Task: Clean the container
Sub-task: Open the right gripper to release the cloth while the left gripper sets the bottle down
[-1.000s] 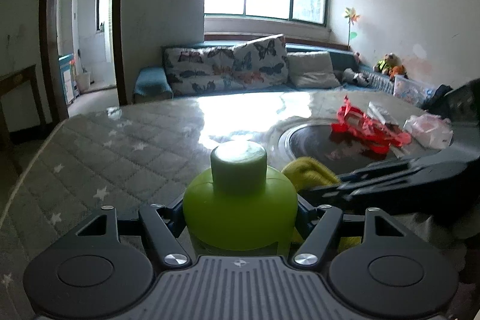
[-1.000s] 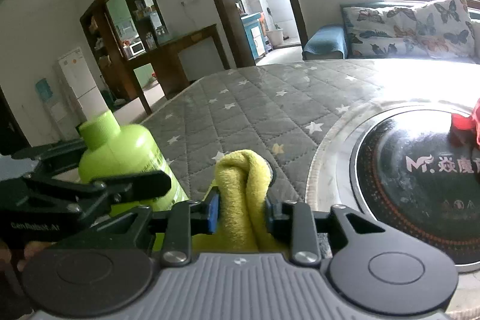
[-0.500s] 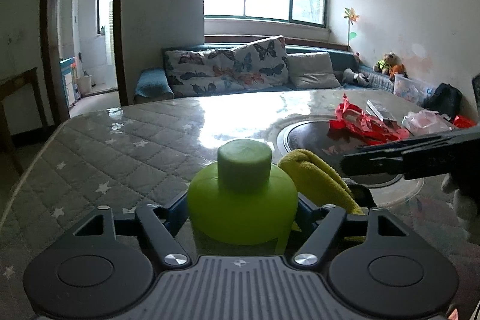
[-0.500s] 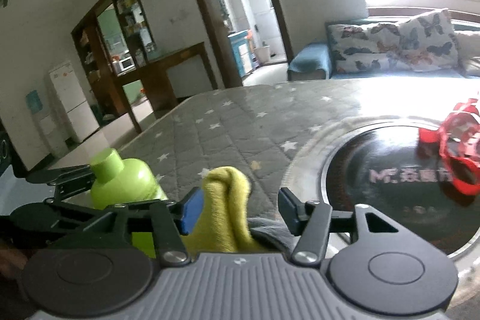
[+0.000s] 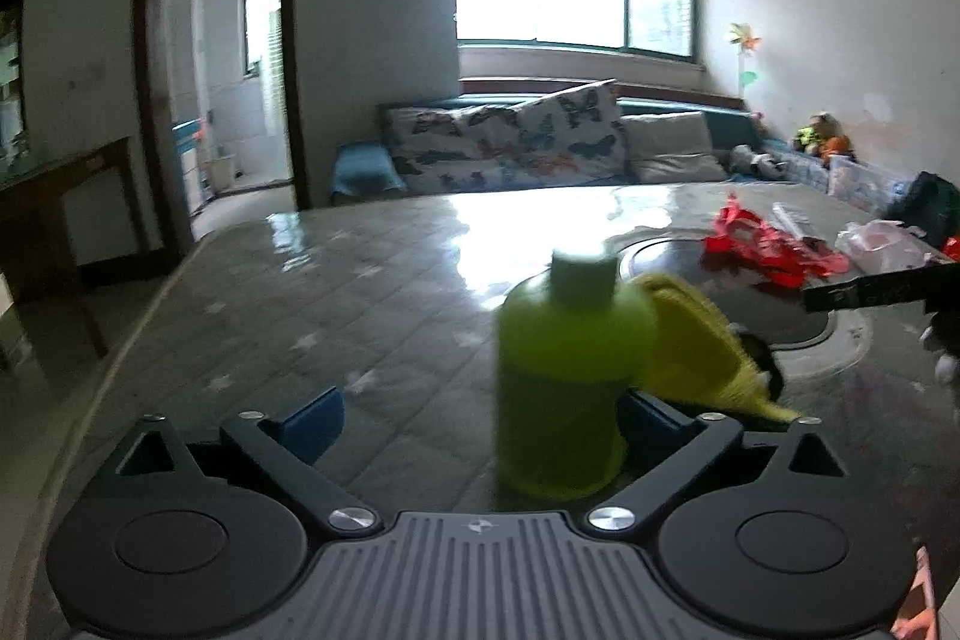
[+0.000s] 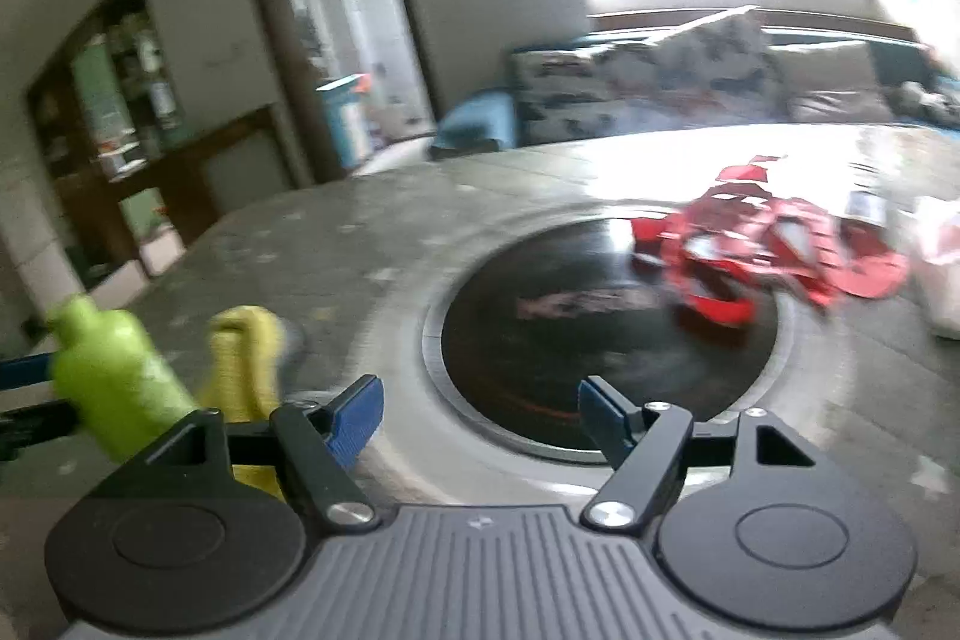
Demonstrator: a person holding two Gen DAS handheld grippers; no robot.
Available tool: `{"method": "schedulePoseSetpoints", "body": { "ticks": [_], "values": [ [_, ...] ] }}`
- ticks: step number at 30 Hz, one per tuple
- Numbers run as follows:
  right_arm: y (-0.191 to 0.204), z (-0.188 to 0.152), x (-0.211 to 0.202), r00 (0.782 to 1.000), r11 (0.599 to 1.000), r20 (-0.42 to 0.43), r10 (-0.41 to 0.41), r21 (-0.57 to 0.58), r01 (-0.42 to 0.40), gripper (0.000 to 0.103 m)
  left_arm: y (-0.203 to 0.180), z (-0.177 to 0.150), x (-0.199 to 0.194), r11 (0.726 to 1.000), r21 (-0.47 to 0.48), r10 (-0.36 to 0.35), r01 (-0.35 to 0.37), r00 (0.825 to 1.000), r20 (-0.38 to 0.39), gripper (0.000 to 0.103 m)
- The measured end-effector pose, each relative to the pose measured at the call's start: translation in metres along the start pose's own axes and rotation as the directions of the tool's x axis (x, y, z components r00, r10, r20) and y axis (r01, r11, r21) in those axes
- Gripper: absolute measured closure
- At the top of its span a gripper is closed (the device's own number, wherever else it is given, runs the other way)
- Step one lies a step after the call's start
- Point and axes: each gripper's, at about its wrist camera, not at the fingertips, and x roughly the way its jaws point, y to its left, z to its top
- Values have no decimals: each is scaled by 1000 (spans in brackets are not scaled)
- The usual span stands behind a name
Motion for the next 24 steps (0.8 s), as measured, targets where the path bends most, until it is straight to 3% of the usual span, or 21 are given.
{"method": "schedulePoseSetpoints", "body": {
  "ticks": [4,11,17,24],
  "values": [
    [-12,-2,3,994,994,13,-110,24,109,24,15,-9,2,997,-33,68,-69,997,-38,0],
    [-32,-6,17,964,962,7,-267,58,266,22,39,-18,13,985,-76,145,-154,984,-105,0],
    [-47,-11,30,945,940,-11,-326,101,325,21,53,-23,30,974,-93,189,-205,968,-163,0],
    [-55,-15,37,933,929,-15,-359,96,359,18,55,-25,44,972,-88,197,-217,960,-198,0]
  ]
}}
